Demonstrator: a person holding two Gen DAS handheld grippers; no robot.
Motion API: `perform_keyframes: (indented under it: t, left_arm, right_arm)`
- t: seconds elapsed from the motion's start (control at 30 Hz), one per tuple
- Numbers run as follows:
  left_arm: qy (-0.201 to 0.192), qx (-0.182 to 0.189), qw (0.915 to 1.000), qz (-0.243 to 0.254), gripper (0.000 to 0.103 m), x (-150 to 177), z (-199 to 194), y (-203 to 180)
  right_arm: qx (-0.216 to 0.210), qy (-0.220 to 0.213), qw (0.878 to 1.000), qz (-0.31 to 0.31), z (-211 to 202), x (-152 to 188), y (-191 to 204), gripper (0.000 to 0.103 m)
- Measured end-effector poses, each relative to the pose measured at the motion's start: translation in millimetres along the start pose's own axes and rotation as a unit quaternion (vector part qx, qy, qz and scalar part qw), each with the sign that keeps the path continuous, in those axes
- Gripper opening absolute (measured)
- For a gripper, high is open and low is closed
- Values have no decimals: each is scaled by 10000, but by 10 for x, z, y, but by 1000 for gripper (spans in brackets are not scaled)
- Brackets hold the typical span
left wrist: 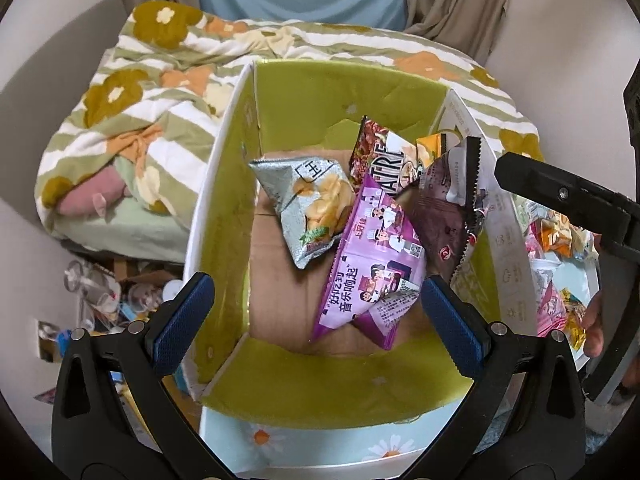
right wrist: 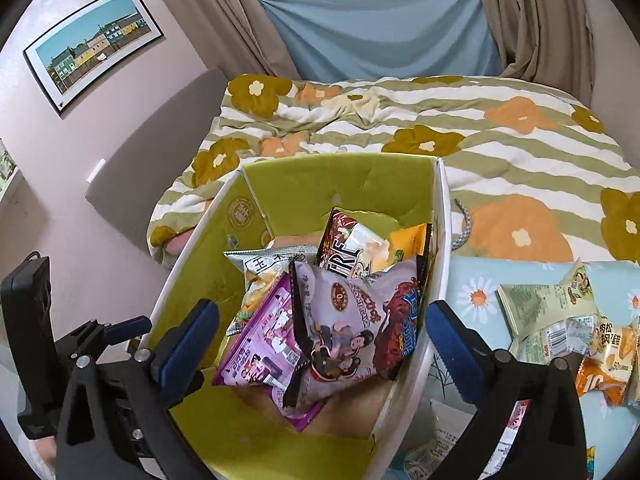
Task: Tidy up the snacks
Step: 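Release both bags into the box and move both grippers back to the snacks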
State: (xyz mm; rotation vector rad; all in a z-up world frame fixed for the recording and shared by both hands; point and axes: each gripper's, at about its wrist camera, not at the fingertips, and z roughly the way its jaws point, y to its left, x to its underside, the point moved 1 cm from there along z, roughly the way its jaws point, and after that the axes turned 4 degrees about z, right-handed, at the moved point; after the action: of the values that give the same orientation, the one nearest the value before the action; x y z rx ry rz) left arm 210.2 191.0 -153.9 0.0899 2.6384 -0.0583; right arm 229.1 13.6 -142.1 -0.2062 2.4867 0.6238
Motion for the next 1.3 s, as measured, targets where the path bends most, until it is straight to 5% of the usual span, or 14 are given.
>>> perform_keyframes:
  t: [0.3,0.6,1.03,1.3]
  left_arm:
    - [-302,34,9993,198,103,-14,-382,-84]
    - [-536,456,9955,639,103,-13,-660,-430]
    - [-531,1069,9847,1268,103,94,-704,-1677]
    - [-119,1020,9907,898,103,412,-393,-2528]
  right_arm:
    - [120,-310,9994,-122,-366,30,142,103]
    - [707,-731,9948,-112,-1089,166,80,103]
    - [1658,-1100,9791,415,-2070,628,-845,103]
    - [1533,-647,9835,707,-2195,949,-1588,103]
